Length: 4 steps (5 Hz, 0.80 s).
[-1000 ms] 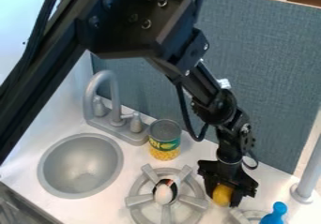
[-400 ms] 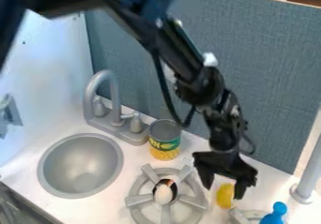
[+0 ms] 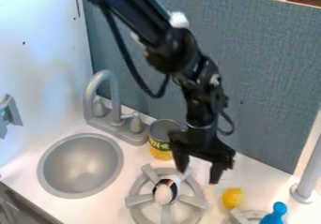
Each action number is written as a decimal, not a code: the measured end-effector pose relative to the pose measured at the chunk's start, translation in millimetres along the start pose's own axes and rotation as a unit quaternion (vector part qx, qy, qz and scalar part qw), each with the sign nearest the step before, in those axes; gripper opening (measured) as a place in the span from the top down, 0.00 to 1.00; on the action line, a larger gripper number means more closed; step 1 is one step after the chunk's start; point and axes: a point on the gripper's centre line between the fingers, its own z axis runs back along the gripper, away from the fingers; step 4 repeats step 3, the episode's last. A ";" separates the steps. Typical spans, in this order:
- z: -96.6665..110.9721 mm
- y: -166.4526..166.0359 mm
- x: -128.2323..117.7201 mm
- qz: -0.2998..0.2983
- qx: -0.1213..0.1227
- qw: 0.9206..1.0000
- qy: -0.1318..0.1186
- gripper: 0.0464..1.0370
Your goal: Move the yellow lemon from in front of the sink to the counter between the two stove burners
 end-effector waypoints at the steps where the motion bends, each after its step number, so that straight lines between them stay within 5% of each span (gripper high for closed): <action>1: 38.7 6.0 -14.5 -0.006 0.017 1.000 0.006 0.04; 2: 58.7 11.7 -29.4 -0.023 0.059 0.997 0.034 0.04; 4: 61.3 22.3 -42.7 -0.043 0.061 0.996 0.054 0.04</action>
